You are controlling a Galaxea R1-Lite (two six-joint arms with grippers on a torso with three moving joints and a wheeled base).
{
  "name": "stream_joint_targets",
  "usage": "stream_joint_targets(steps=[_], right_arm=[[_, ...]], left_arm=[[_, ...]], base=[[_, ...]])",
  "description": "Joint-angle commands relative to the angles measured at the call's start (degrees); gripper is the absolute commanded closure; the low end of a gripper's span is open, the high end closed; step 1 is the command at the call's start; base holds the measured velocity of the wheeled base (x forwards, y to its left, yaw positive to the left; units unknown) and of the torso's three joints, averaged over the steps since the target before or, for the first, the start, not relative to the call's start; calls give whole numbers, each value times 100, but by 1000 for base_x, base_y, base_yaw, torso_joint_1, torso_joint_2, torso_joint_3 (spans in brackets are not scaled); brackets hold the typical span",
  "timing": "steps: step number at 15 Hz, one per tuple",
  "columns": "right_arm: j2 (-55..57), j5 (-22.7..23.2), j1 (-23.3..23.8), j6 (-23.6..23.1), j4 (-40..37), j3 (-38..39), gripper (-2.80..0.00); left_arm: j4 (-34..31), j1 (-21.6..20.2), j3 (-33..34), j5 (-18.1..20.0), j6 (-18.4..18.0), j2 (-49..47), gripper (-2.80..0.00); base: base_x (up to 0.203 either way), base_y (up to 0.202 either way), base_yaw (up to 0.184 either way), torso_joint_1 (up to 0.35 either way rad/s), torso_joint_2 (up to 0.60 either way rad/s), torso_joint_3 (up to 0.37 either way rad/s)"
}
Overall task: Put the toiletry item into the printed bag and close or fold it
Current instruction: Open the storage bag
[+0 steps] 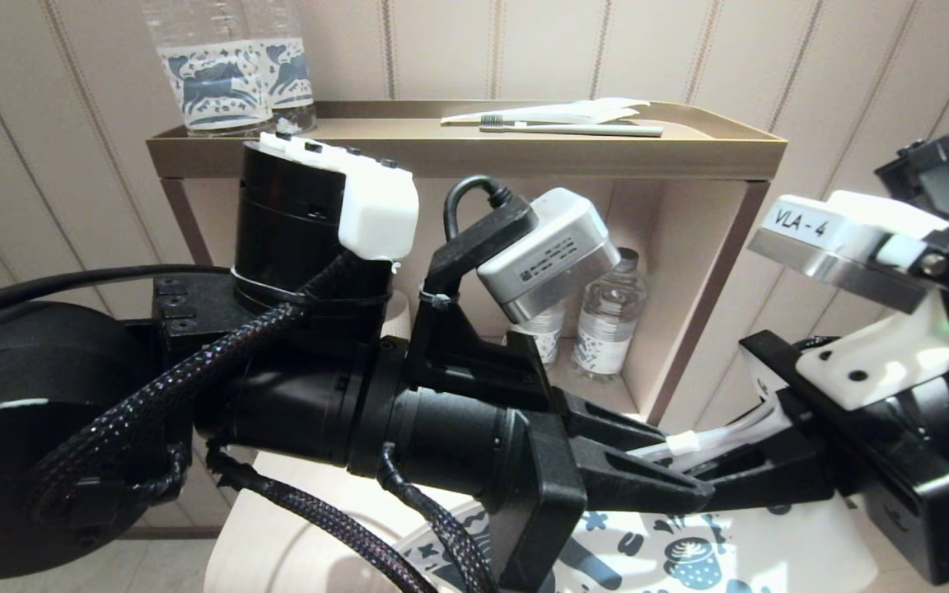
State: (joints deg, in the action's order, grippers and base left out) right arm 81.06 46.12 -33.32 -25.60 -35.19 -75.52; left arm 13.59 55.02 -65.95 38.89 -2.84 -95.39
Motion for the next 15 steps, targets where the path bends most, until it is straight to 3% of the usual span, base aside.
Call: stream_joint_targets(steps=[1,8,9,15], right_arm=[[16,29,1,-17,-23,29,0],[94,38,-26,-15,109,55,0],[91,45,-17,-22,109,55,0],[91,38,-26,-24,109,55,0]], left_arm=[[21,0,-49,14,12,-6,0],[37,0,-88,-42,39,-32,0],[38,0,-79,-63,47,-32,-280],[35,0,-62,-74,48,-9,-280]], base=[[0,0,0,0,0,0],[0,0,0,0,0,0],[0,0,0,0,0,0],[0,0,0,0,0,0]])
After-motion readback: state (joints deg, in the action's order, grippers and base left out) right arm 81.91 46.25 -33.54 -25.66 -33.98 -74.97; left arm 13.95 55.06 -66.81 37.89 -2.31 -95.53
